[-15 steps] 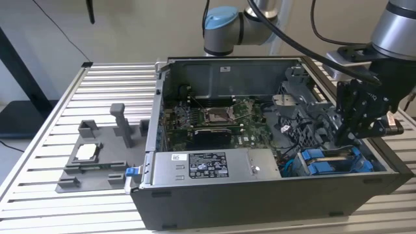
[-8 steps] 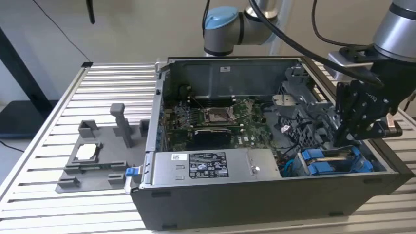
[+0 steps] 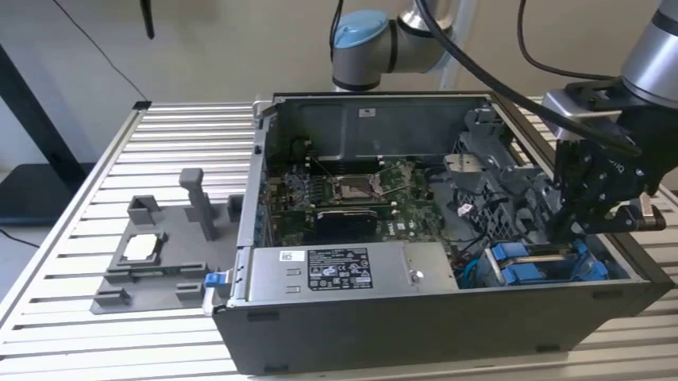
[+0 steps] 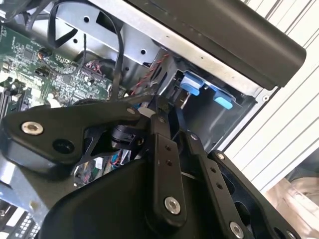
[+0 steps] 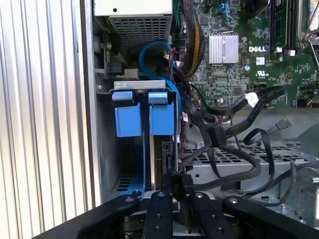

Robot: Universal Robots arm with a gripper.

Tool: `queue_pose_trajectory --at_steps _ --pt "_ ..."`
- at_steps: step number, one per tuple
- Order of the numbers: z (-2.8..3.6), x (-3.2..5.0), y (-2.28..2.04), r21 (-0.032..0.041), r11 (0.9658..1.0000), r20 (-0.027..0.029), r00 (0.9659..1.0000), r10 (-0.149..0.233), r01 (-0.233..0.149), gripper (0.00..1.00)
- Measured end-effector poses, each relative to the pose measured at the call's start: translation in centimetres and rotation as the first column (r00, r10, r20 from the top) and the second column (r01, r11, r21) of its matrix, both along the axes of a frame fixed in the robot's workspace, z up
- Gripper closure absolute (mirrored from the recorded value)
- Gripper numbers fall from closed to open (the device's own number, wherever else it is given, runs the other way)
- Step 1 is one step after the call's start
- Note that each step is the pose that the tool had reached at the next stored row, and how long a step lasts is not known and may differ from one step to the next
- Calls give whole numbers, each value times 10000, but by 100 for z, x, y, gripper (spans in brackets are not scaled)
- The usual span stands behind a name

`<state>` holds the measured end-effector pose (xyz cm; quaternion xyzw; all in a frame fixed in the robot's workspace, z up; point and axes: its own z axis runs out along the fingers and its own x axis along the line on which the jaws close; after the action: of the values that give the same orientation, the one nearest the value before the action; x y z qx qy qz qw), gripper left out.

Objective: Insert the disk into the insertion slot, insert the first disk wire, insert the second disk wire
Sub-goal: 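Insert the first disk wire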

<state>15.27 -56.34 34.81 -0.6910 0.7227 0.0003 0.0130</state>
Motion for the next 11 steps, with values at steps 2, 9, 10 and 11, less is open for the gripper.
queue_pose_trajectory --at_steps 2,9,10,11 --pt "-2 11 -4 8 10000 0 10000 0 0 80" --pt "-21 36 -11 20 10000 0 10000 -78 78 80" --pt "-21 36 -11 20 10000 0 10000 -78 78 80" --pt "-23 37 -11 21 10000 0 10000 -78 78 80"
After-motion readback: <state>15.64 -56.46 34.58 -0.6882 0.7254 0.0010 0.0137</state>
